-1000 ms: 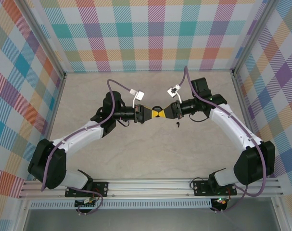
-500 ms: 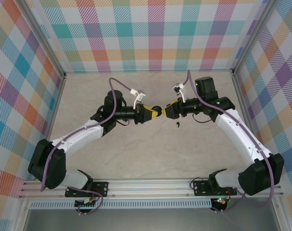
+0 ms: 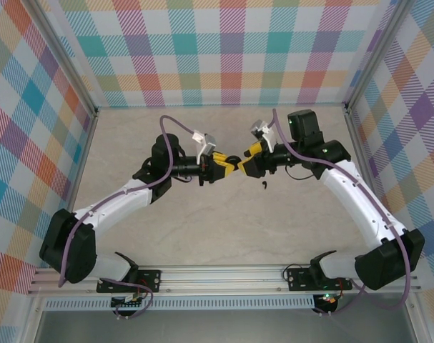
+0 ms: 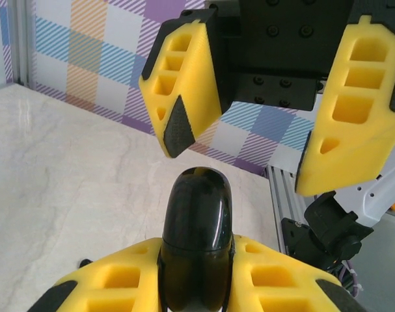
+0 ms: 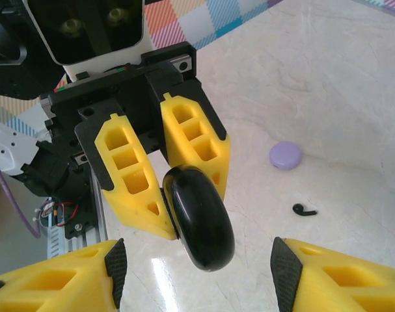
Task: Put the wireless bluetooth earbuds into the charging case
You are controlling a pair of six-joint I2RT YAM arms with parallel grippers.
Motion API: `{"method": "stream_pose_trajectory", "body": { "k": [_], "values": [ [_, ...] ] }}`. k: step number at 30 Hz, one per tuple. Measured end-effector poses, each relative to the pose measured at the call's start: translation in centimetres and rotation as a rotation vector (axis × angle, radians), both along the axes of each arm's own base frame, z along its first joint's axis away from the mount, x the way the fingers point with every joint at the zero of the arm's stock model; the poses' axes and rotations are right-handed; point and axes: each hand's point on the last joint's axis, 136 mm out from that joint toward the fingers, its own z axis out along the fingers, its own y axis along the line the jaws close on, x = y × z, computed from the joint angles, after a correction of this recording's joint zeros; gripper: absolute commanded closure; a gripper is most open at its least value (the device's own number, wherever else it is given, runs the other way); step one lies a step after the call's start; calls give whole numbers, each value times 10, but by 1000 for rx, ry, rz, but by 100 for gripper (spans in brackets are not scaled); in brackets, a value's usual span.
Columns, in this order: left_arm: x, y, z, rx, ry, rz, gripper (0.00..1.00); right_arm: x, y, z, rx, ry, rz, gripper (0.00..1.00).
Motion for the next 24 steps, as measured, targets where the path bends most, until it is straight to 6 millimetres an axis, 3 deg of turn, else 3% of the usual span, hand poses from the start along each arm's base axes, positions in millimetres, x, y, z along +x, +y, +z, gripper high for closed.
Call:
{"method": "stream_pose_trajectory", "body": {
  "k": [9, 24],
  "values": [
    [-13, -2, 12, -21, -28, -37, 88, 1, 8, -6, -40, -7, 22, 38],
    [-8, -1, 9, -10, -21, -6, 88, 13, 2, -9, -95, -29, -63, 38]
  ]
}}
